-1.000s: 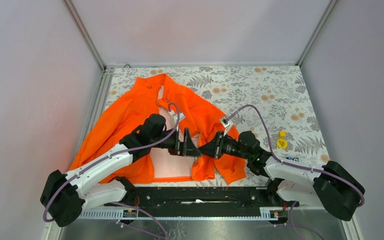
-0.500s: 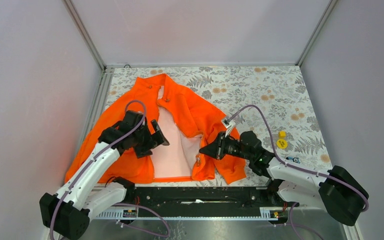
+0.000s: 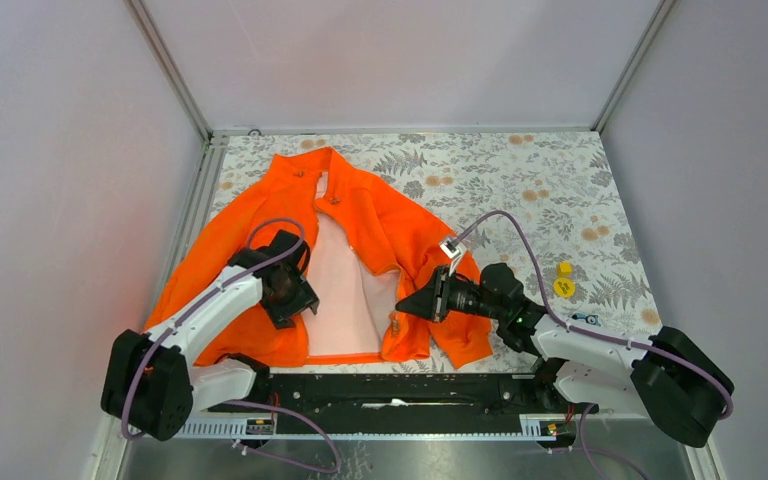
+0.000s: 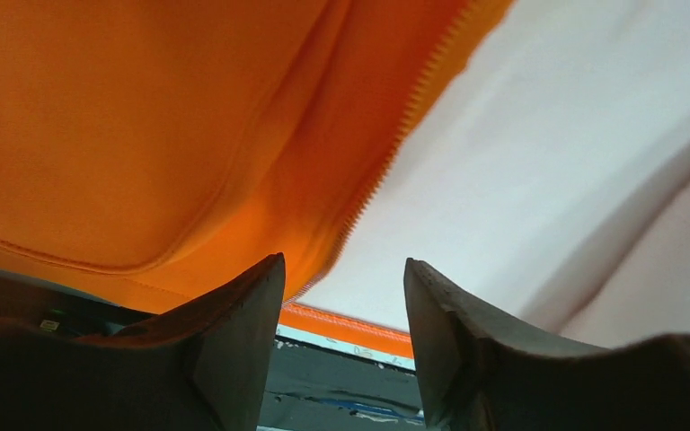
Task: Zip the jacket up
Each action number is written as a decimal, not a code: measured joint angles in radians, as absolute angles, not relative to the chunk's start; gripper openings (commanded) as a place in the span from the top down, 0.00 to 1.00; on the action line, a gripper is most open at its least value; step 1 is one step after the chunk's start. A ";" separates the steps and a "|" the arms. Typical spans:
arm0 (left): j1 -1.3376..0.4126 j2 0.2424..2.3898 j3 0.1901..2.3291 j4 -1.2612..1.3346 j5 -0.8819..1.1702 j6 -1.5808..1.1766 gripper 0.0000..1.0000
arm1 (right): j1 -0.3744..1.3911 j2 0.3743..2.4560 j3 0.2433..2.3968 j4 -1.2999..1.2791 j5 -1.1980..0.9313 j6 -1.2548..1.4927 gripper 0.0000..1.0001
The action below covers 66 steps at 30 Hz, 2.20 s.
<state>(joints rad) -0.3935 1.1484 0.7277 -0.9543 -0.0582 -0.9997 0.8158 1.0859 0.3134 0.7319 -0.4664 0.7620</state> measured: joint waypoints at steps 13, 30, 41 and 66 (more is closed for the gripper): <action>-0.393 1.262 0.704 -0.875 -0.121 -1.005 1.00 | 0.816 1.085 0.298 0.747 -0.473 0.775 1.00; -0.391 1.476 0.905 -0.728 -0.159 -1.035 0.30 | 0.816 1.109 0.298 0.730 -0.465 0.783 1.00; -0.396 1.165 0.851 -0.674 -0.190 -0.841 0.05 | 0.816 1.143 0.330 0.712 -0.467 0.789 1.00; -0.487 1.208 0.709 -0.783 -0.139 -0.898 0.60 | 0.816 1.187 0.346 0.724 -0.483 0.794 1.00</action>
<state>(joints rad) -0.4873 1.2083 0.7086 -0.7830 -0.1387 -0.8982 0.8158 1.1870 0.3458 0.7242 -0.4828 0.7940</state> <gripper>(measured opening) 0.349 0.034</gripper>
